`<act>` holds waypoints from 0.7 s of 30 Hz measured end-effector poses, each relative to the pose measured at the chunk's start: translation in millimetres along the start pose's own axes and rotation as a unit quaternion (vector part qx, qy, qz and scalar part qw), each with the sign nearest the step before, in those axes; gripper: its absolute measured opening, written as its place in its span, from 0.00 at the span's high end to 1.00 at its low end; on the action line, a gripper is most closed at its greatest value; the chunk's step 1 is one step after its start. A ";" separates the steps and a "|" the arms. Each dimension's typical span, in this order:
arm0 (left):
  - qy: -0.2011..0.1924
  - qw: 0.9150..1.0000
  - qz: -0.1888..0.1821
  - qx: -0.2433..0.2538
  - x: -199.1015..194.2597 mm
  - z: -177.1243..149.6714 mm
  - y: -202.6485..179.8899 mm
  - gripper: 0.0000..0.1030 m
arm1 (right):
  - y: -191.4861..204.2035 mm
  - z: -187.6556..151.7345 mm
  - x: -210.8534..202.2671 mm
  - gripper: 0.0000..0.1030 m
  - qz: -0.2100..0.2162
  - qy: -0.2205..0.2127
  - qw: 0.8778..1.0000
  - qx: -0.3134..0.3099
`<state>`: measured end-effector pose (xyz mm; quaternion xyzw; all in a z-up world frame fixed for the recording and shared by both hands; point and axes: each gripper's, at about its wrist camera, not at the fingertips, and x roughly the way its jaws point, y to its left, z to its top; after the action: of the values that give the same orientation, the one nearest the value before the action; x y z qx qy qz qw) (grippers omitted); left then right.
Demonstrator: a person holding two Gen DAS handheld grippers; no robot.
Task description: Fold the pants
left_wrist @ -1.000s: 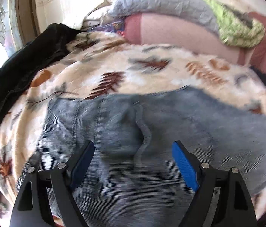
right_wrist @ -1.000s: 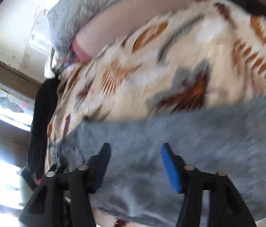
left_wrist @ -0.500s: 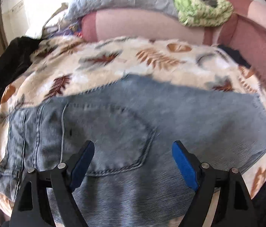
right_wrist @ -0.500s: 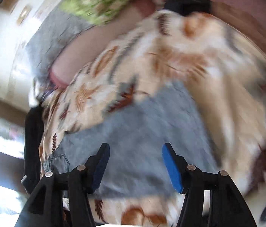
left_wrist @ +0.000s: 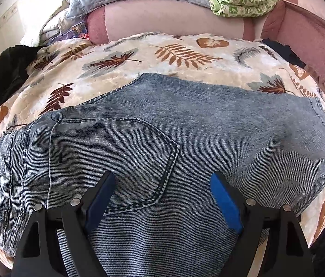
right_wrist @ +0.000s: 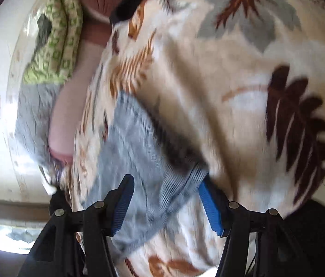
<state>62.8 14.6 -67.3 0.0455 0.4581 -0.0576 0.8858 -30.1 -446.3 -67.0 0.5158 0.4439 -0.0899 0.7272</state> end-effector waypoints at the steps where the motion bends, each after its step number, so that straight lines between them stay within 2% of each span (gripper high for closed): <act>1: -0.001 1.000 0.001 0.001 0.0 -0.9 0.3 0.18 | 4.0 0.6 3.2 0.73 -0.012 0.005 1.000 -0.016; 6: 0.008 1.000 0.009 -0.001 -1.8 1.8 -2.1 0.18 | 33.8 -8.9 -14.9 0.76 -0.058 -0.030 0.992 -0.106; 8: 0.000 1.000 -0.018 -0.022 -13.9 8.0 -3.2 0.18 | 37.4 -10.8 -10.0 0.76 -0.089 -0.037 0.988 -0.124; 10: -0.014 0.999 -0.039 -0.025 -26.2 15.9 -12.5 0.18 | 28.7 -10.2 2.1 0.73 -0.090 -0.024 0.988 -0.121; 13: -0.030 0.998 -0.051 -0.005 -33.9 31.3 -39.9 0.18 | 25.2 -12.8 -0.3 0.58 -0.056 -0.027 0.992 -0.114; 14: -0.028 0.998 -0.053 0.001 -29.8 34.8 -49.1 0.18 | 23.3 -13.6 -2.2 0.46 -0.043 -0.024 0.992 -0.114; 15: -0.019 0.998 -0.055 0.005 -21.9 36.6 -58.3 0.18 | 24.1 -14.4 -2.2 0.42 -0.036 -0.023 0.992 -0.116; 17: 0.017 0.999 -0.042 0.025 3.0 34.1 -75.3 0.18 | 22.4 -14.4 -2.1 0.42 -0.035 -0.021 0.993 -0.113; 18: 0.065 0.996 -0.020 0.055 26.5 27.0 -88.2 0.15 | 19.1 -14.0 -3.2 0.42 -0.033 -0.020 0.993 -0.110; 19: 0.049 0.996 0.000 0.068 29.1 22.5 -93.5 0.11 | 18.7 -13.1 -3.0 0.42 -0.029 -0.021 0.994 -0.106; 20: 0.029 0.997 0.014 0.070 23.2 21.6 -95.6 0.11 | 18.7 -12.3 -2.3 0.42 -0.029 -0.019 0.994 -0.106; 21: 0.039 0.997 0.015 0.071 19.4 23.9 -96.7 0.11 | 17.7 -9.8 -1.7 0.42 -0.029 -0.018 0.993 -0.109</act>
<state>79.3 -85.4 -72.0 0.1176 0.4865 -0.0747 0.8625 -26.1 -430.8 -54.6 0.4182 0.4528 -0.0715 0.7842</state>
